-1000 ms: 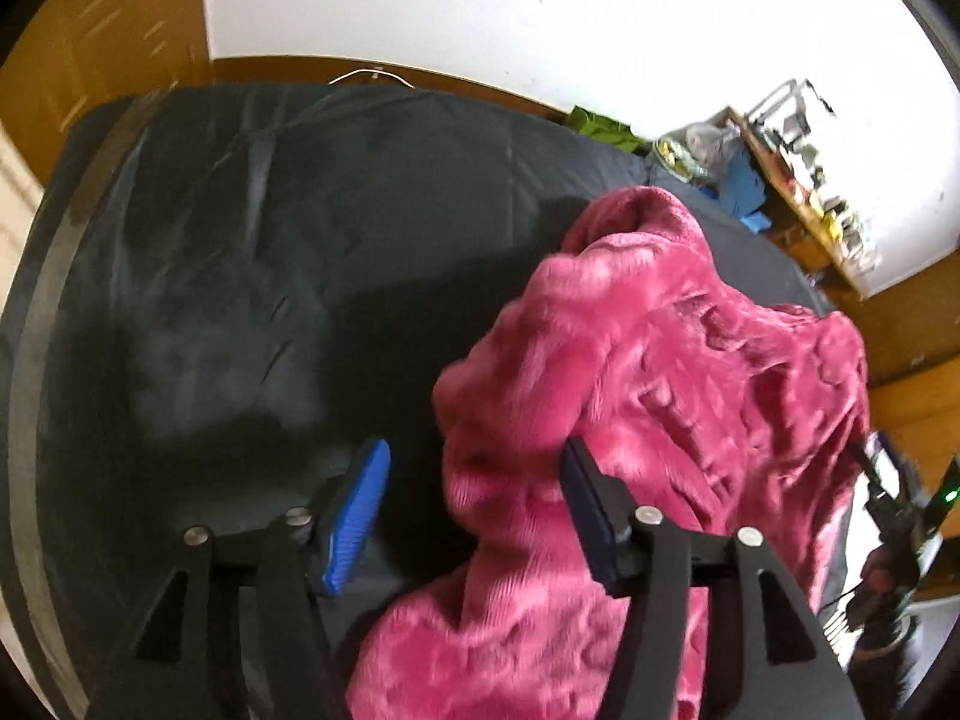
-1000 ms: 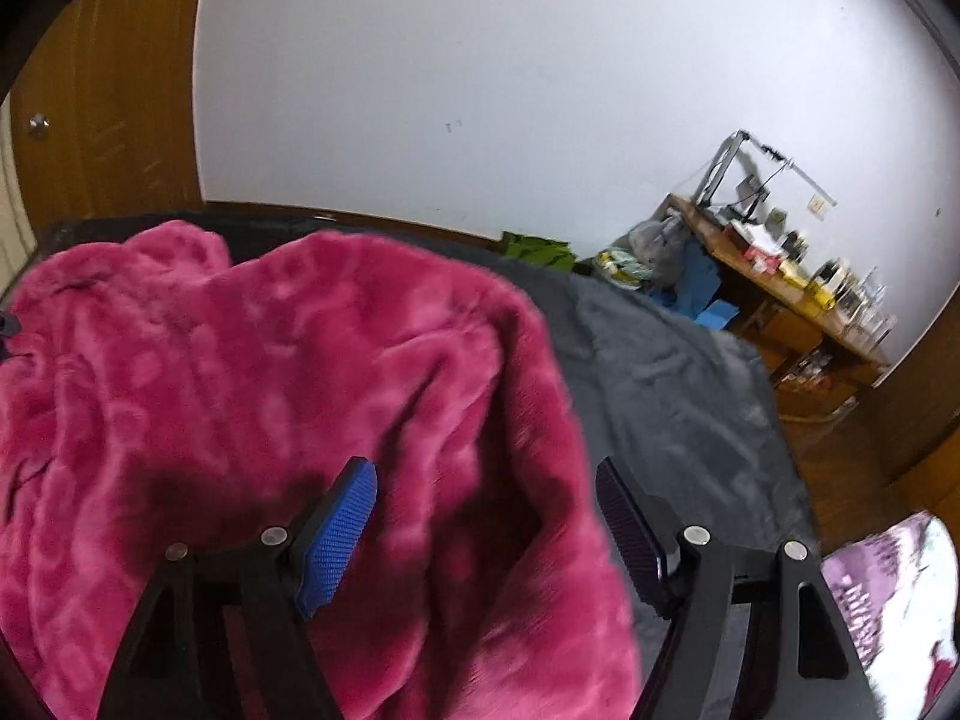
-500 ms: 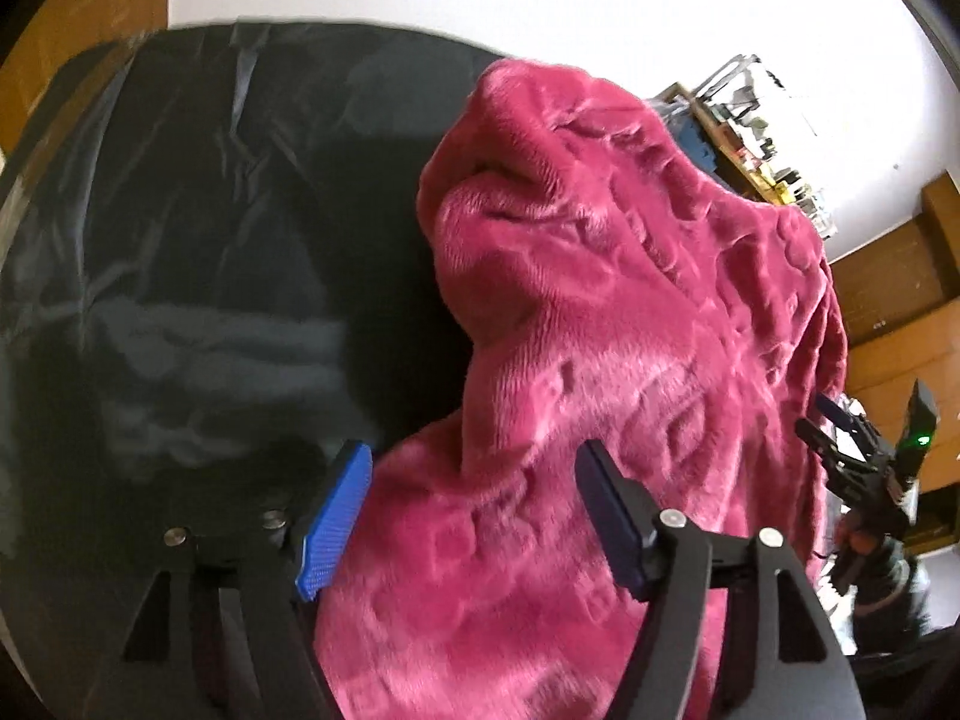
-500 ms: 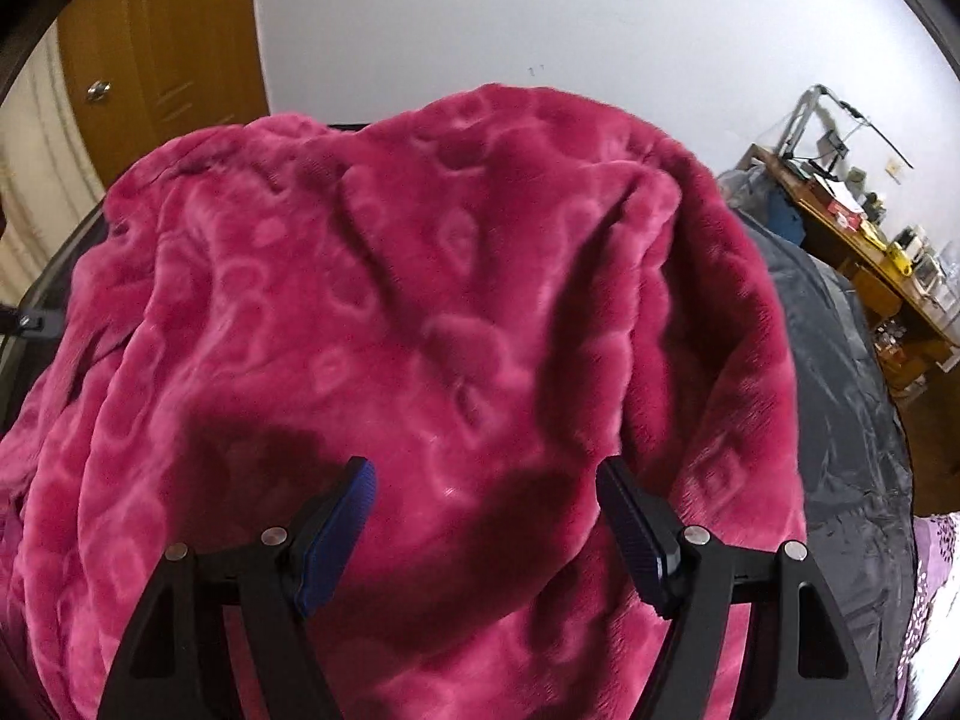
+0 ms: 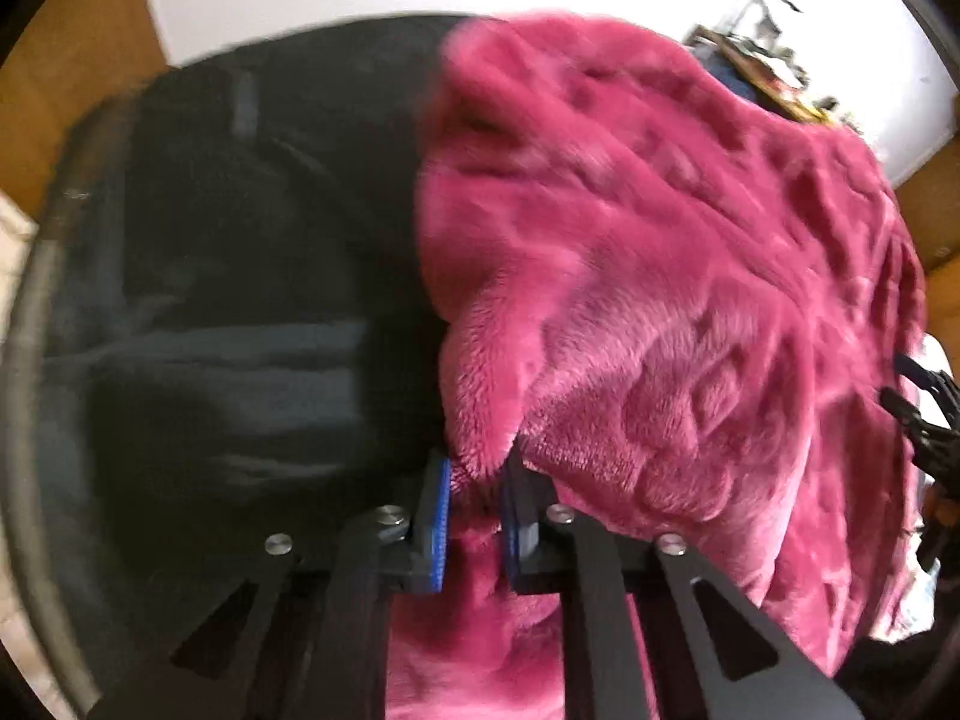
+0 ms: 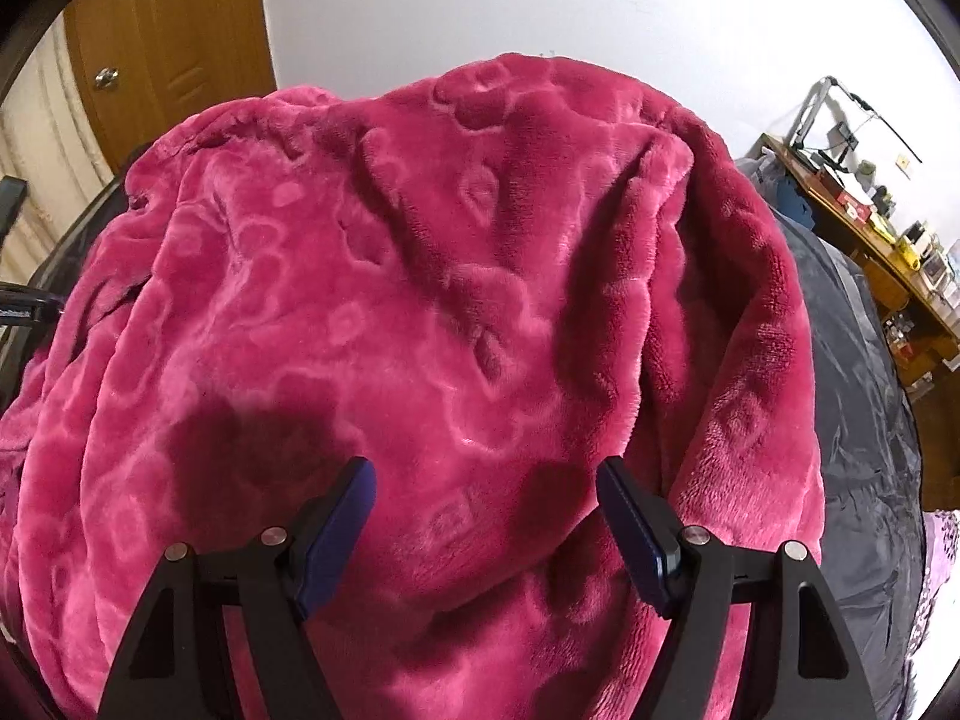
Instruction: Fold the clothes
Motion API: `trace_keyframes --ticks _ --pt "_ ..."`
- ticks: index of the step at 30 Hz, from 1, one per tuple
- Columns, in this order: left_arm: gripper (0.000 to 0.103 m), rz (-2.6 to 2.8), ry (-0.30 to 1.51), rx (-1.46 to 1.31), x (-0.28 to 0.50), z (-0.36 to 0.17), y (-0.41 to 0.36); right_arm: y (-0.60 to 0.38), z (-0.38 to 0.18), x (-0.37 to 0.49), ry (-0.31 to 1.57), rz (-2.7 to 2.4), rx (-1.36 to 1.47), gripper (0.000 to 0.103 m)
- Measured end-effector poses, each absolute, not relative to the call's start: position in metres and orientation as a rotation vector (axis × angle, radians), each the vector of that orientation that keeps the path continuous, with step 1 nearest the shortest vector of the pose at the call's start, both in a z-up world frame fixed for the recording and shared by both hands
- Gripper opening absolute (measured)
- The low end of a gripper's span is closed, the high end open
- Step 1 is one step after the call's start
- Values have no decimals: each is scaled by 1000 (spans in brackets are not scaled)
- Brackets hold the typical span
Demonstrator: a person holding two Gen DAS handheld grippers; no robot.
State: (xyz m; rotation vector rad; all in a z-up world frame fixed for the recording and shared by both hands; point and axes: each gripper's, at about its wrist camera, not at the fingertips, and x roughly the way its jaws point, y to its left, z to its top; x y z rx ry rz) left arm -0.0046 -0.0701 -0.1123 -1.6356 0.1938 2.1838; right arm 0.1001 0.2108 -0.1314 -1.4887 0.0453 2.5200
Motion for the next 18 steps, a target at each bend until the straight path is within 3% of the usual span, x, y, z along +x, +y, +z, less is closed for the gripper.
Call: trace_keyframes --ticks 10,18 --pt "14 2660 358 -1536 -58 -31 -130 219 -138 93 52 2481 -1468 78" --pt "14 2741 571 -1559 -66 -51 -123 238 -138 86 38 2431 -1433 77"
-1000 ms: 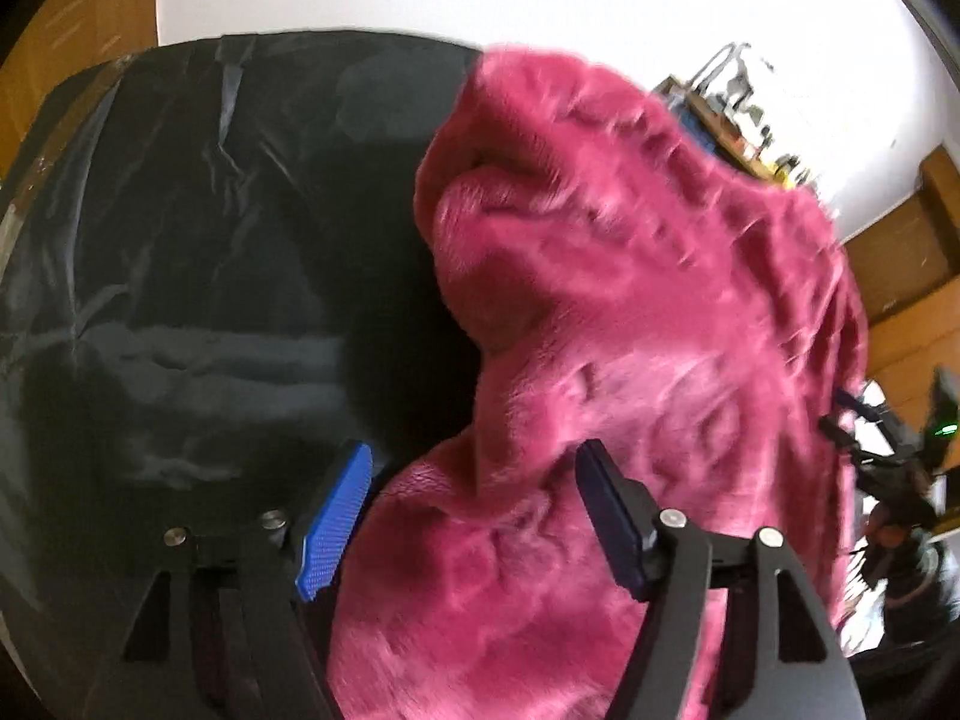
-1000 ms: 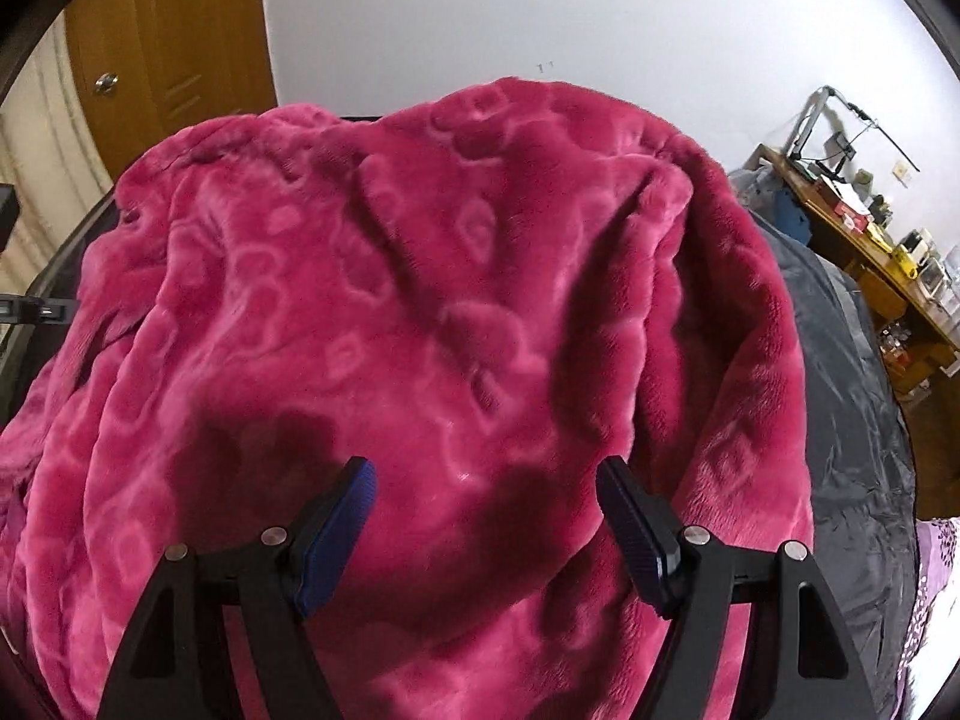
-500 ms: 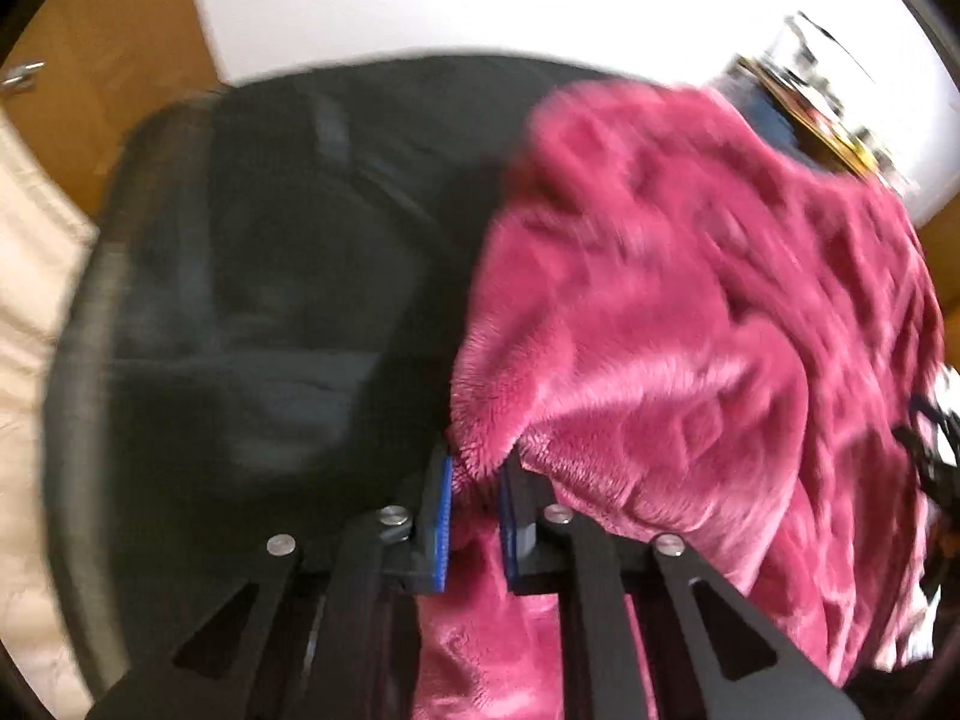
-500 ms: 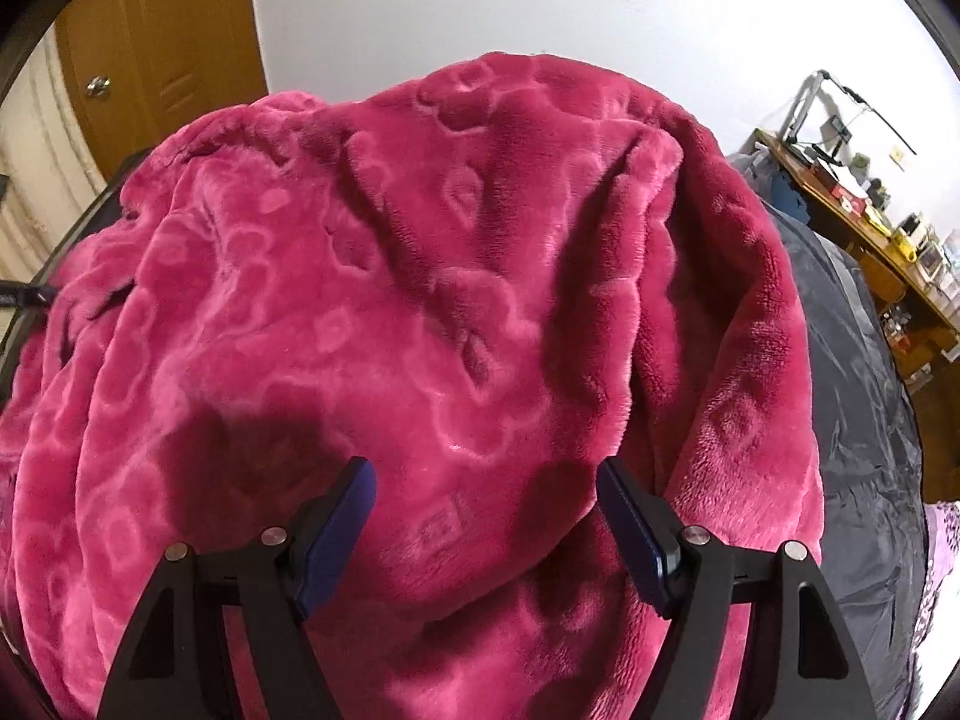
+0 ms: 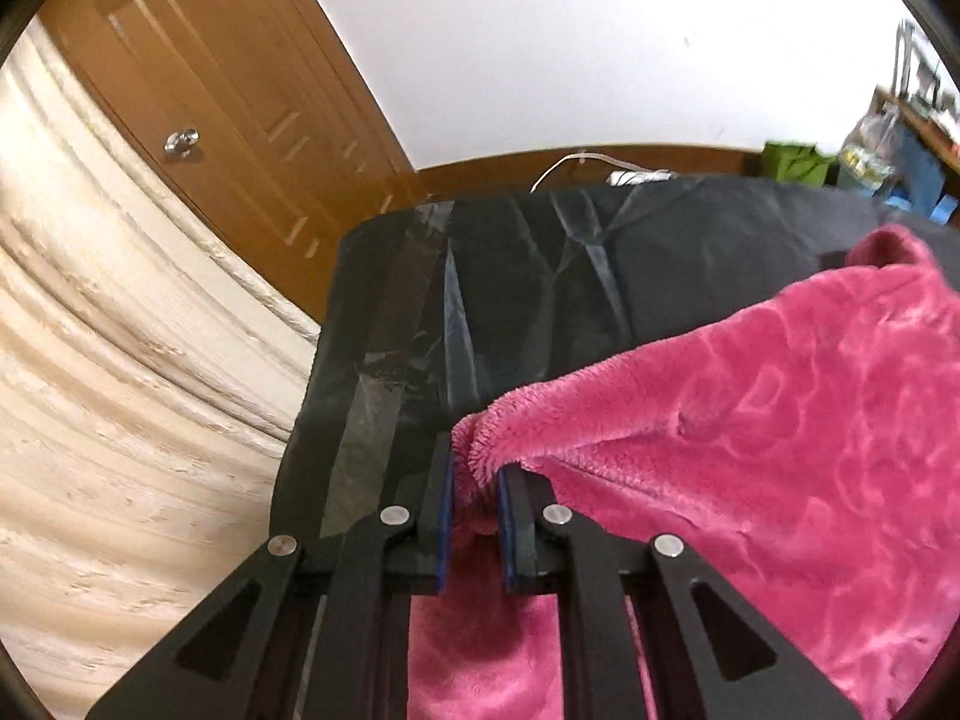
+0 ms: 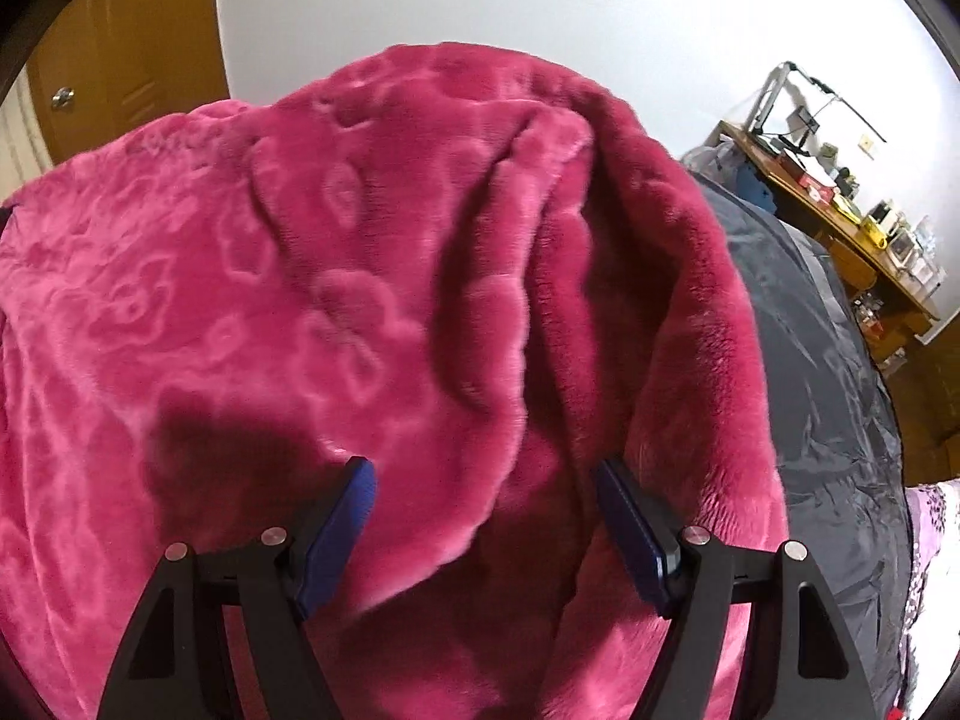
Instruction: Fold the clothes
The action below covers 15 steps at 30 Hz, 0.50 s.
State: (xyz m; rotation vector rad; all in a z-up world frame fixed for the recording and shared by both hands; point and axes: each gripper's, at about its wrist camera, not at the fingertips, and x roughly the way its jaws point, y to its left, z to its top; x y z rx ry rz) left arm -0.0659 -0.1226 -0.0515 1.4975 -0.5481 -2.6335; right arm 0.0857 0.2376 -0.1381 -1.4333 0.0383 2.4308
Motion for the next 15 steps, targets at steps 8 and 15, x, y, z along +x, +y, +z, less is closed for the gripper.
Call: trace_keyframes --ticks 8,15 --pt "14 -2559 -557 1547 -96 -86 -110 296 -132 68 105 2405 -1361 78" --pt "14 -2552 -538 1561 -104 -84 -110 357 -146 34 137 2267 -1354 77"
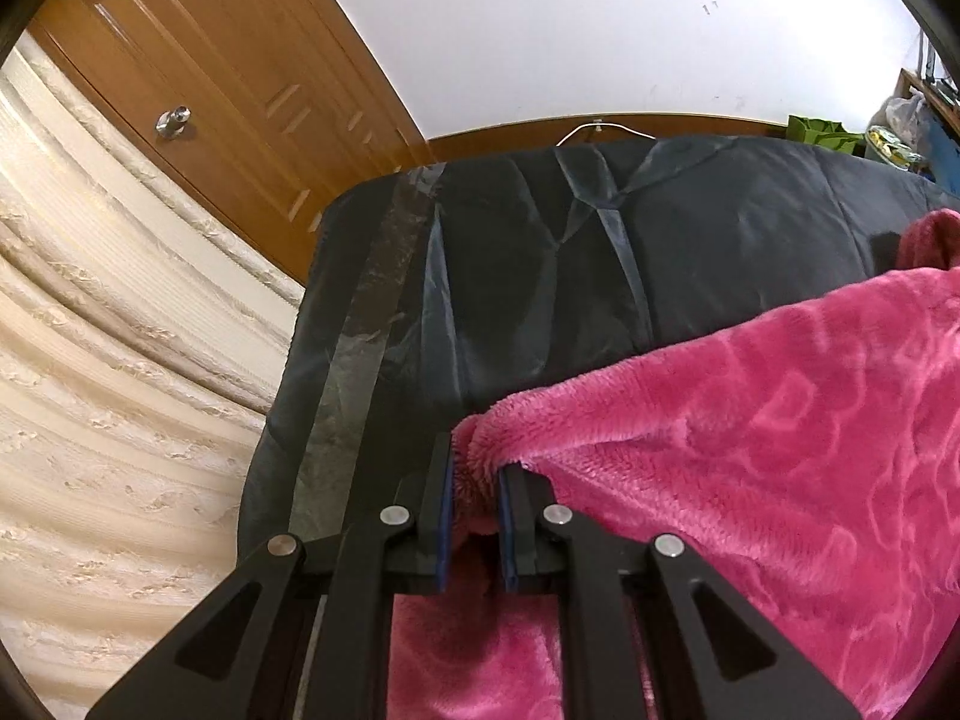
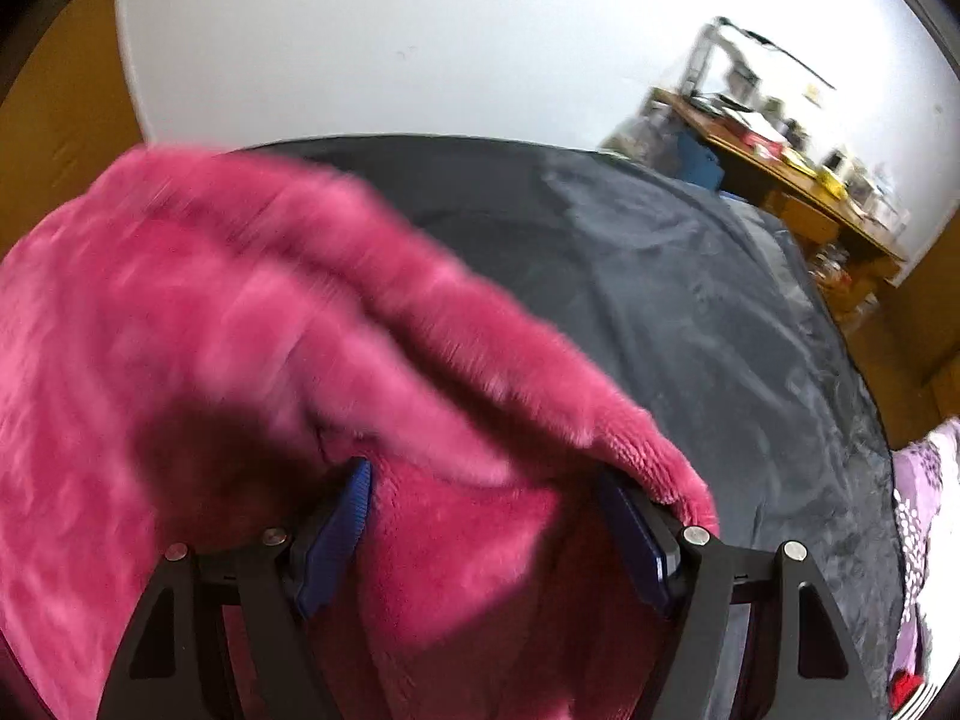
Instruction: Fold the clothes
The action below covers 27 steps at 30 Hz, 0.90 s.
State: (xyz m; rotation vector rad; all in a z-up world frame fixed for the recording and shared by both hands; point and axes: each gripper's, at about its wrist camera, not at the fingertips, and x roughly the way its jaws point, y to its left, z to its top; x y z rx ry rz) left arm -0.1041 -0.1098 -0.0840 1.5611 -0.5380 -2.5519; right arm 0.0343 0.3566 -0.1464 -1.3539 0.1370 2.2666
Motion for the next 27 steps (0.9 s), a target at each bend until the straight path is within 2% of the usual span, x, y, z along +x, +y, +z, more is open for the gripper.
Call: trace_keyframes --ticks 6,9,14,18,20,24,25,27 --pt "14 -2565 -536 1542 -116 -85 -105 357 -156 -26 -309 2200 -1369 77" --pt "14 -2571 -524 1529 -124 -84 -102 361 -147 -49 -502 2129 -1269 77" --pt "15 -2570 -514 1577 -136 -93 -94 376 -160 -70 -465 2113 -1458 78" --pt "22 -2566 -542 1632 -135 -100 -87 362 -165 -51 -434 2163 -1512 78" --pt "27 -2574 -554 1654 -128 -100 -86 356 -157 -37 -355 2222 -1531 78" --pt "61 -2564 -488 1714 -115 -94 -97 341 -143 -7 -239 2322 -1540 79" --pt "66 -2563 -455 1732 -111 -91 -103 335 -139 1 -216 2346 -1537 79" --pt "68 -2560 -392 1759 -100 -86 -114 320 -125 21 -139 2408 -1512 79"
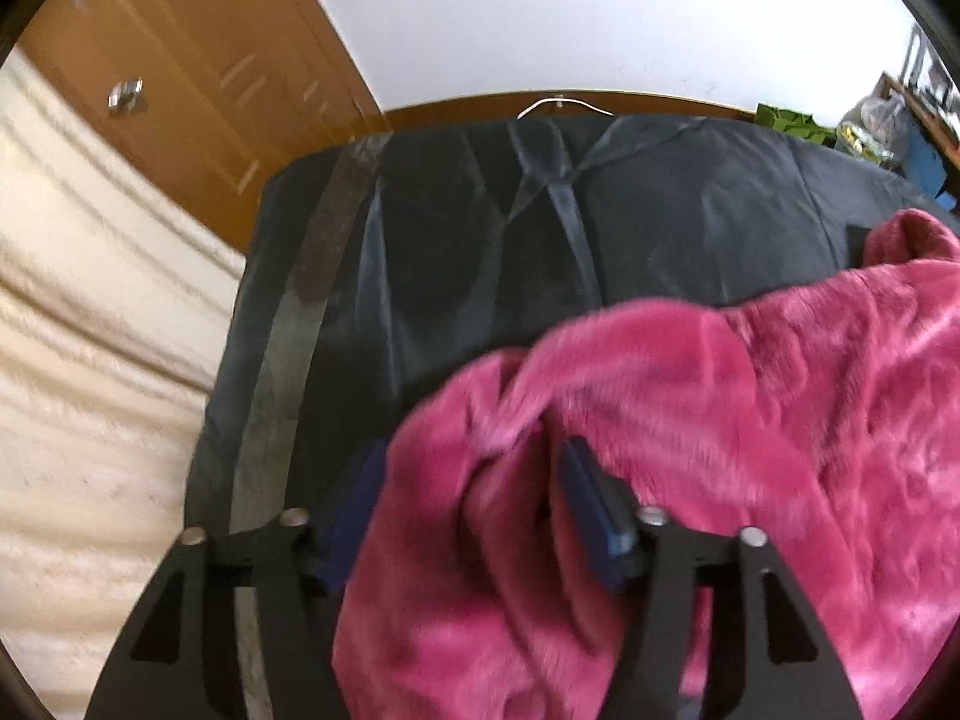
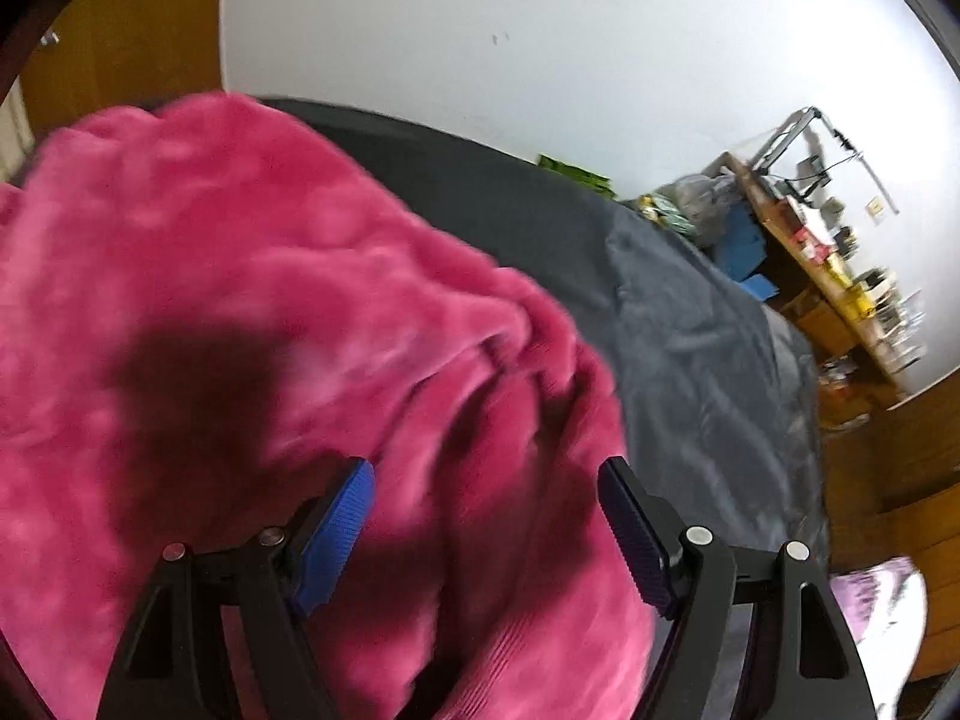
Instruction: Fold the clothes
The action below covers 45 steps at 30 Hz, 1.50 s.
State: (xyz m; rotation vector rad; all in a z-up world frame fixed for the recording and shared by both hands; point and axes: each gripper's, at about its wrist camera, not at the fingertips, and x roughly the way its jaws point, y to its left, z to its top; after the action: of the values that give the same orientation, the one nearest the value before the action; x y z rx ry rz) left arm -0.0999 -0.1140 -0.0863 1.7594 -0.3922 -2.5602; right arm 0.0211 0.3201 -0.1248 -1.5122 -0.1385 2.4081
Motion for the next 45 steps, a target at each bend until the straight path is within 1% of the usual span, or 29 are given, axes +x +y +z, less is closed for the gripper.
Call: trace_keyframes --ticks 4,8,14,20,23,28,33,37,38,39,40,41,42,43,44,45 --pt "71 -2571 -284 1769 -61 -71 -133 286 -107 64 25 2541 -1506 79" --pt "74 -2619 -176 1798 4 -56 -142 245 -115 108 117 2603 -1613 79" --pt "78 -2740 -181 1856 112 -39 -120 210 -142 167 178 2617 -1744 79" --pt "79 -2802 -105 1971 202 -45 -90 204 -154 213 299 2559 -1702 79" --pt "79 -2783 -101 2028 234 -58 -72 199 -160 226 302 2550 -1695 79" --pt "79 -2792 -131 2025 258 -65 -49 182 -174 246 177 2544 -1690 80" --pt "79 -2755 -139 2055 256 -82 -37 175 -178 250 161 2544 -1649 86" --pt "79 -2751 -230 2059 257 -94 -26 170 -182 245 154 2525 -1634 89" --pt "79 -2747 -230 2069 256 -97 -25 169 -182 244 162 2520 -1633 90" --pt "78 -2742 -209 2086 254 -99 -24 169 -182 243 169 2515 -1633 90" --pt "67 -2737 -189 2103 253 -101 -24 169 -183 242 177 2509 -1634 91" --pt "60 -2735 -160 2119 251 -103 -25 169 -183 241 179 2505 -1636 92" --pt "48 -2736 -124 2137 250 -103 -27 169 -183 240 177 2500 -1638 94" --pt "38 -2740 -97 2148 249 -102 -28 169 -183 239 176 2496 -1640 94" --pt "33 -2747 -80 2153 249 -99 -30 169 -183 237 181 2490 -1640 95" --pt "24 -2756 -55 2160 249 -96 -32 169 -184 236 188 2483 -1638 95"
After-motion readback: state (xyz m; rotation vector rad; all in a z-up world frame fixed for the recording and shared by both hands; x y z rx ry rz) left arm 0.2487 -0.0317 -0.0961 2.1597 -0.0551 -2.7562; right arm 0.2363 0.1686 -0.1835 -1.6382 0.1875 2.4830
